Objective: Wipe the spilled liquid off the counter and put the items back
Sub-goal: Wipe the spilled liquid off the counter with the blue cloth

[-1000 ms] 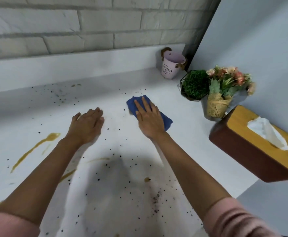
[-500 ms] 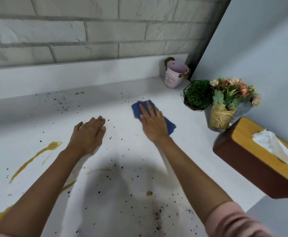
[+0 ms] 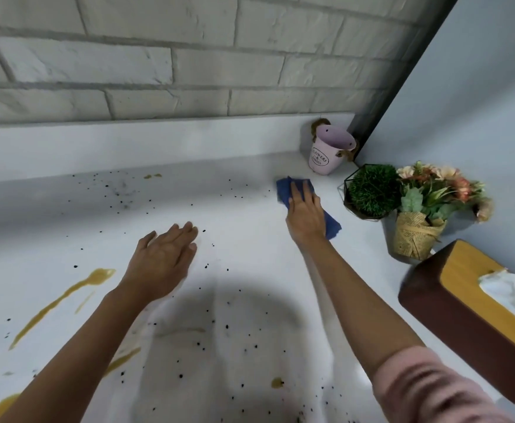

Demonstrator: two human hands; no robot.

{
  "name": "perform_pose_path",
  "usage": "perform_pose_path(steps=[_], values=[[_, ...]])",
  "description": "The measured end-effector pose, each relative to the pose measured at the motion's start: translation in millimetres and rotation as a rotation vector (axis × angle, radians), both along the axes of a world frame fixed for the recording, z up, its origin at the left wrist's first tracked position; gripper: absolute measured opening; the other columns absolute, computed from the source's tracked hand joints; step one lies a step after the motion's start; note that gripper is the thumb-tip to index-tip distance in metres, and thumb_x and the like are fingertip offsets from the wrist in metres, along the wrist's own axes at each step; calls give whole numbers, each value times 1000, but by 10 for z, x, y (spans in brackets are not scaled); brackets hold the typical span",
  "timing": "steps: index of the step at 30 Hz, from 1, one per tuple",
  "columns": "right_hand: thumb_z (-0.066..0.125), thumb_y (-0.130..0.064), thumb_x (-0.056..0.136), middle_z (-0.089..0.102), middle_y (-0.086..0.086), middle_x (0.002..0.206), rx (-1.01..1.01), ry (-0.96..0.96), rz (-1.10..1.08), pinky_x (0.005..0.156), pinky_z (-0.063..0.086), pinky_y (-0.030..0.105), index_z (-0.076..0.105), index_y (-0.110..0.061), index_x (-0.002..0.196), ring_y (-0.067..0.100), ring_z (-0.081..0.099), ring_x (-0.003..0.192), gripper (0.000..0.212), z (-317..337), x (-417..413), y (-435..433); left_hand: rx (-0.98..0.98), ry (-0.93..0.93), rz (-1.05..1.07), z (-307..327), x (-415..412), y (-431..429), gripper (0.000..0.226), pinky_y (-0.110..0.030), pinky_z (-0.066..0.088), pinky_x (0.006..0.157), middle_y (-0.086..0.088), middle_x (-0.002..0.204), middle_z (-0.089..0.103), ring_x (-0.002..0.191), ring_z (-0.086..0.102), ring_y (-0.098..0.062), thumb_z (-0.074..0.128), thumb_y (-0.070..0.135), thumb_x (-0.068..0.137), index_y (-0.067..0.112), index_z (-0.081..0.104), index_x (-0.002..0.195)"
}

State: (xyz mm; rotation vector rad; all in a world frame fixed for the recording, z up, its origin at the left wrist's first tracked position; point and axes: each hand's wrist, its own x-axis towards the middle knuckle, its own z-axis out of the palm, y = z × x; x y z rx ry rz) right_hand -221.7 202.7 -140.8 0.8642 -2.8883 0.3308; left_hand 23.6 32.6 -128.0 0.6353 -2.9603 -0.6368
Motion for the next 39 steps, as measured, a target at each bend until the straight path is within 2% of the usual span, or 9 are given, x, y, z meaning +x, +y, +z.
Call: perform_pose_path(steps=[5, 10, 13, 18, 24, 27, 31, 34, 39], values=[[41, 6, 85, 19, 10, 157, -87, -86, 143, 110, 26, 29, 27, -15, 147, 27, 21, 142, 66, 9, 9, -611, 5, 2, 11, -2, -20, 16, 45, -36, 11, 117, 11, 155, 24, 144, 20, -9, 26, 35, 100, 27, 33, 144], [43, 19, 79, 35, 10, 151, -183, -120, 486, 109, 28, 28, 41, -13, 140, 29, 37, 131, 69, -93, 544, -310, -31, -11, 7, 10, 6, -11, 45, -35, 12, 116, 13, 154, 26, 144, 21, -7, 26, 36, 100, 30, 33, 144], [40, 22, 76, 34, 9, 152, -215, -131, 400, 107, 26, 24, 40, -14, 141, 30, 39, 129, 75, -103, 429, 94, -22, -13, 0, 15, 18, -5, 45, -34, 11, 117, 15, 154, 24, 144, 20, -5, 25, 37, 100, 32, 32, 144], [41, 14, 80, 24, 10, 155, -120, -80, 100, 101, 36, 34, 33, -17, 145, 32, 36, 132, 73, 5, -156, -119, -28, -13, -11, -3, 2, -8, 46, -33, 10, 117, 13, 156, 22, 145, 17, -6, 24, 36, 100, 30, 29, 145], [36, 11, 85, 11, 5, 159, -40, -195, 280, 110, 24, 30, 20, -22, 149, 30, 23, 140, 73, 20, -83, -1076, -9, 23, -10, -29, -21, -13, 46, -34, 11, 117, 13, 155, 24, 144, 18, -6, 25, 36, 100, 29, 31, 145], [37, 16, 81, 23, 6, 157, -108, -175, 494, 110, 25, 30, 34, -19, 145, 29, 29, 137, 73, -15, 325, -1071, 92, 104, -26, 71, 19, -68, 40, -37, 18, 117, 8, 148, 41, 139, 33, -10, 31, 32, 100, 23, 46, 136], [43, 17, 82, 37, 3, 151, -184, -171, 697, 110, 24, 21, 46, -21, 138, 20, 36, 134, 67, -94, 641, -435, 78, 275, 5, 277, 358, -300, 44, -43, 41, 102, -7, 126, 62, 115, 60, -24, 42, 33, 90, 8, 63, 120], [43, 21, 79, 39, 11, 148, -204, -157, 602, 114, 24, 28, 48, -11, 136, 23, 36, 137, 66, -61, 412, -158, 32, 318, 220, 329, 723, -647, 33, -39, 42, 99, -12, 130, 59, 113, 60, -32, 55, 17, 92, 7, 60, 123], [38, 16, 84, 23, 14, 155, -145, -179, 351, 113, 26, 31, 35, -10, 143, 32, 32, 138, 65, 47, 105, -894, -24, 232, 422, 211, 1131, -1090, 39, -44, 37, 104, -19, 136, 52, 123, 52, -38, 53, 3, 91, 2, 53, 130]])
